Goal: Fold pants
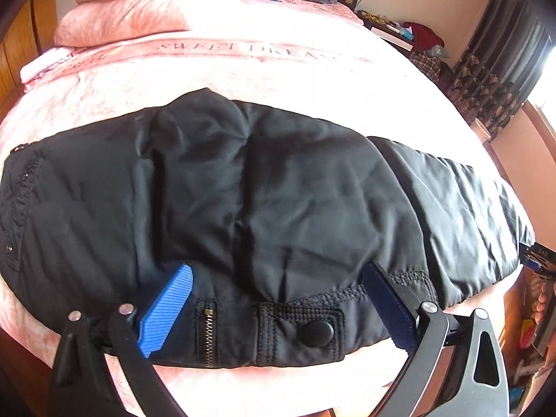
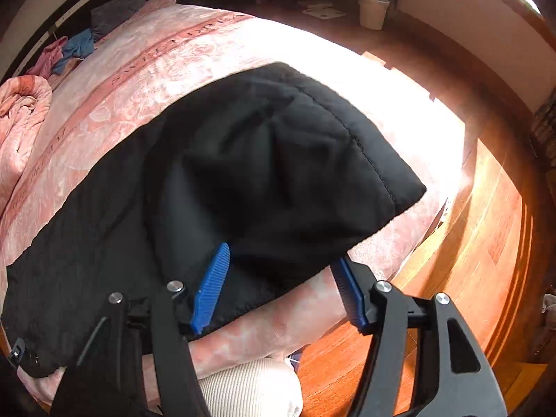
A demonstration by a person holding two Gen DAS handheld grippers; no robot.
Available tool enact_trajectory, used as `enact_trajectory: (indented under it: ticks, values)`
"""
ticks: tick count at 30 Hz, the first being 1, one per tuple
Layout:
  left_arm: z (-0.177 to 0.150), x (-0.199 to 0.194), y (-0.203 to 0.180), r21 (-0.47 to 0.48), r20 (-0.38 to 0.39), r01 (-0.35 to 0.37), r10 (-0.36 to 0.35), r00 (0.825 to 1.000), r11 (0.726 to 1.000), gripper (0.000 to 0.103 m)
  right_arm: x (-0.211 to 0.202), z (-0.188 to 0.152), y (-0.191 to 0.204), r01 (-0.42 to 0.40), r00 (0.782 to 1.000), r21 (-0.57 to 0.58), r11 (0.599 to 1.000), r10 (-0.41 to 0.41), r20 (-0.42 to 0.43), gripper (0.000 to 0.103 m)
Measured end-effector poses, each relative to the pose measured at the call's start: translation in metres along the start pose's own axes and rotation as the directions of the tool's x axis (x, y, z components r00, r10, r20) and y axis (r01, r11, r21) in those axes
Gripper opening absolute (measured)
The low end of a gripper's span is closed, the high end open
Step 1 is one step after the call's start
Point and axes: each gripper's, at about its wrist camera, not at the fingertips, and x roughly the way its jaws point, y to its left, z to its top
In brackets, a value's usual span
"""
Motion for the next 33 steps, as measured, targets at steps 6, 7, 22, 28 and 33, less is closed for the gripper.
enact_trajectory:
  ticks: [6, 7, 22, 28, 33]
  values:
    - [-0.001, -0.001, -0.026, 0.031, -0.018, 0.045, -0.044, 0.999, 0.999, 0.099, 0.019, 0.009, -0.030, -0.148, 0.988, 0.105, 0.983, 0.152, -0.027, 0.050]
    - [-0.001, 0.002, -0.029, 0.035, -0.027, 0.044, -0.043, 0.999, 0.998, 0.099, 0.021, 0.012, -0.029, -0.152, 0.987, 0.096, 0.984, 0.156, -0.032, 0.048]
    - [-0.007, 0.024, -0.075, 0.080, -0.037, -0.003, 0.006, 0.999, 0.997, 0.099, -0.019, 0.050, -0.025, -0.237, 0.958, -0.073, 0.969, 0.246, 0.147, 0.012]
    - [-0.010, 0.027, -0.082, 0.082, -0.040, -0.003, 0.007, 0.999, 0.997, 0.099, -0.008, 0.047, -0.042, -0.138, 0.989, -0.064, 0.988, 0.141, 0.050, 0.030]
    - [-0.008, 0.027, -0.087, 0.086, -0.039, -0.011, 0.014, 0.999, 0.996, 0.099, -0.010, 0.050, -0.030, -0.171, 0.981, -0.114, 0.979, 0.179, 0.069, 0.011]
